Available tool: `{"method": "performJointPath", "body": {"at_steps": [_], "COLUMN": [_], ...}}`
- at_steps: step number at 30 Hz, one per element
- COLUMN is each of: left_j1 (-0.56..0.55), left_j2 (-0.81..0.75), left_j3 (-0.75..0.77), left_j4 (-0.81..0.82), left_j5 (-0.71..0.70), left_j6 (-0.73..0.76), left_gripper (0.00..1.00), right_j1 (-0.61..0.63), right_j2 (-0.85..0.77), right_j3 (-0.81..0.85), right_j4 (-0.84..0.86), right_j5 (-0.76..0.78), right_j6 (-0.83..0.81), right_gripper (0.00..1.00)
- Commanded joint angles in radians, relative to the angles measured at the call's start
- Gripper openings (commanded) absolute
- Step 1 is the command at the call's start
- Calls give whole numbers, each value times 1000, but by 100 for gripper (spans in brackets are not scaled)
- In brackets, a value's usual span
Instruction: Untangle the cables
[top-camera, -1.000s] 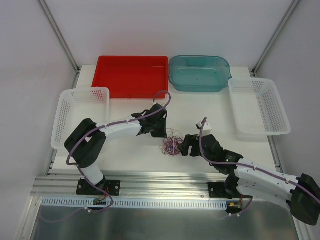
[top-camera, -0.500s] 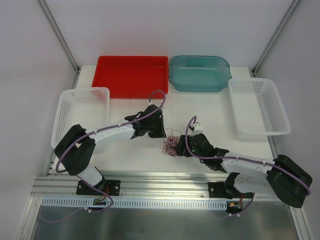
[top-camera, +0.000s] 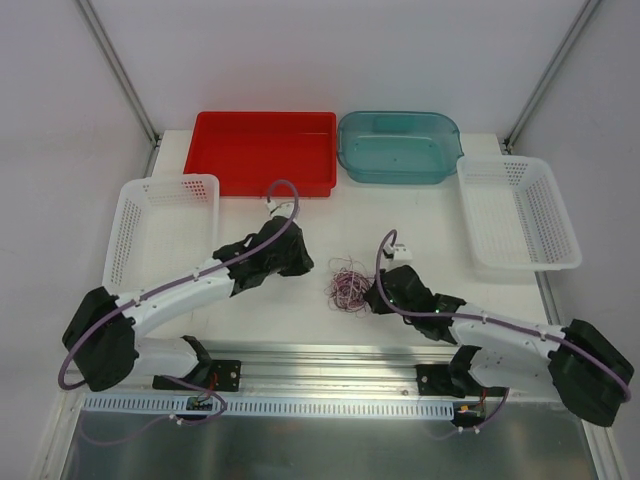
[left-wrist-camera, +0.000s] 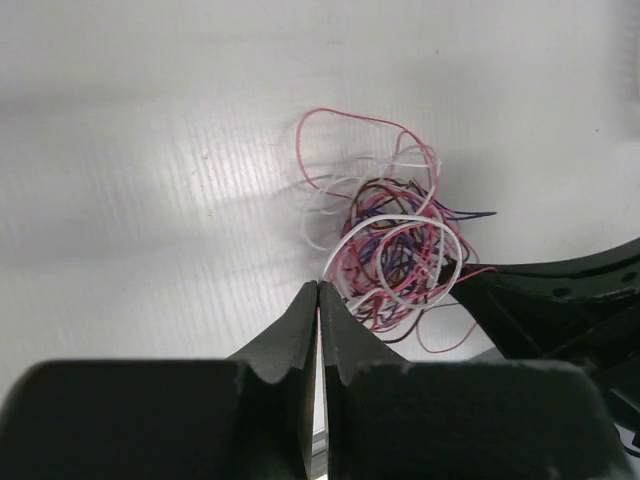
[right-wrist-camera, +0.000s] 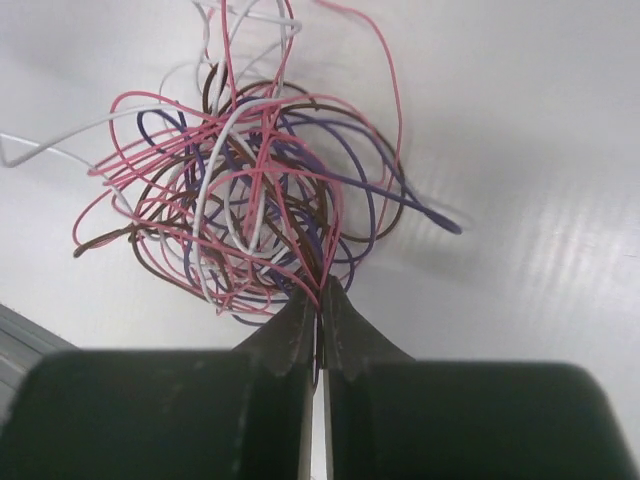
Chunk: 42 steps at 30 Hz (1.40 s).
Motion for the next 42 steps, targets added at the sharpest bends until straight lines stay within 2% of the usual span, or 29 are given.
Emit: {"method": "performJointPath", "body": {"at_steps": [1,6,10,17,23,33,40,42], "left_j1": [21,101,209,293,299,351,379,383], "left_j2": [-112,-249,-300,-315,-295,-252,-176,-150], "left_j3": [-8,24,79,214,308,467,781,831], "left_j4": [-41,-168,-275,-412,-437,-538,-553,-553], "left_j5": [-128,-216,-212,-289,-257,-396,-460,-477], "left_j6": [18,85,133,228,271,378,513,550], "left_gripper": [0,0,0,0,0,0,0,0], "right_j1": [-45,-117,-202,-292,-303,-338,-381,-386], "right_j2": [-133,-384,-497,-551,-542,-491,-500,-503], "right_j3": [39,86,209,393,450,390,360,350], "right_j4": [-193,-465,-629,-838,-863,-929,-929,-929], "right_j5": [82,143,156,172,111,122,90,88], "right_j6": [-21,-74,-145,-237,-255,-217,-212,-214], "right_gripper": [1,1,1,1,1,1,1,1]}}
